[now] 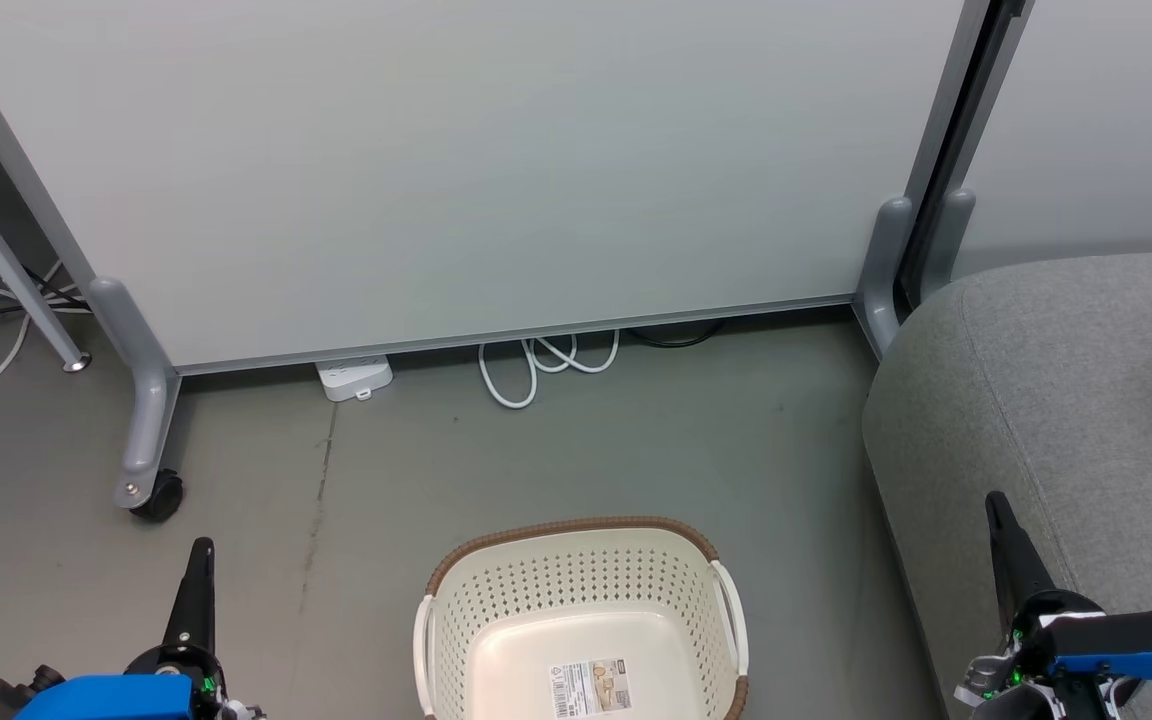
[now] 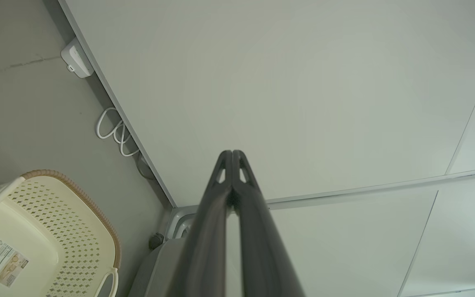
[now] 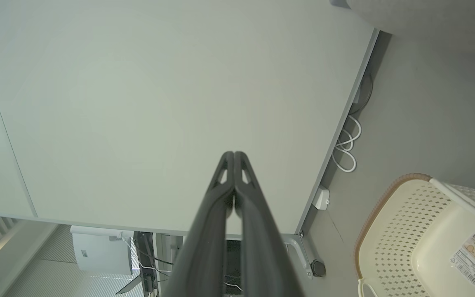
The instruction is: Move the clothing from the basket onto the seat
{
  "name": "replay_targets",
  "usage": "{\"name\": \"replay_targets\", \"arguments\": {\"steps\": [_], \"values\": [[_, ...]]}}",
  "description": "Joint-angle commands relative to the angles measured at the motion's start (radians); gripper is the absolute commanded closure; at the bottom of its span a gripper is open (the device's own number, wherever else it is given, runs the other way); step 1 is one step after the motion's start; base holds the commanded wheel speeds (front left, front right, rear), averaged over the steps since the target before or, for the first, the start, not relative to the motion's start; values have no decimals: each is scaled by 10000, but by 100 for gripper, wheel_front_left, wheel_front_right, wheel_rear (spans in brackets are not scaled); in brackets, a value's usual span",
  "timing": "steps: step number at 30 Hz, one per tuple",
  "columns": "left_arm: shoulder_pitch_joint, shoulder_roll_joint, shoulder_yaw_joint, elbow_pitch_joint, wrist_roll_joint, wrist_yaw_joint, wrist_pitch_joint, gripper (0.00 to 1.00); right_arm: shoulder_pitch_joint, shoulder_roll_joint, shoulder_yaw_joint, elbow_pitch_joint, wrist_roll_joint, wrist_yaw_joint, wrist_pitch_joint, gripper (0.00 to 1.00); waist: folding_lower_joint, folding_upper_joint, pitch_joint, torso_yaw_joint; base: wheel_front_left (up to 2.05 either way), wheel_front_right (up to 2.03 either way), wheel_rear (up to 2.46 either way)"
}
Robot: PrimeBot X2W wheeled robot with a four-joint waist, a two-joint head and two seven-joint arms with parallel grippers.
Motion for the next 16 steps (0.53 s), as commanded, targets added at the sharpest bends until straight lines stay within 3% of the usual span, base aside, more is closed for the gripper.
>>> {"name": "replay_targets", "arguments": {"steps": [1, 16], "values": [[-183, 67, 59, -74, -198, -47, 55, 100, -222, -47, -5, 16, 247, 1, 42, 100, -1, 0, 5, -9, 0, 0, 0], [-266, 70, 211, -164, -1127, -54, 325, 100, -415, -52, -6, 163, 1361, 1, 141, 100, -1, 0, 60, -97, 0, 0, 0]]}}
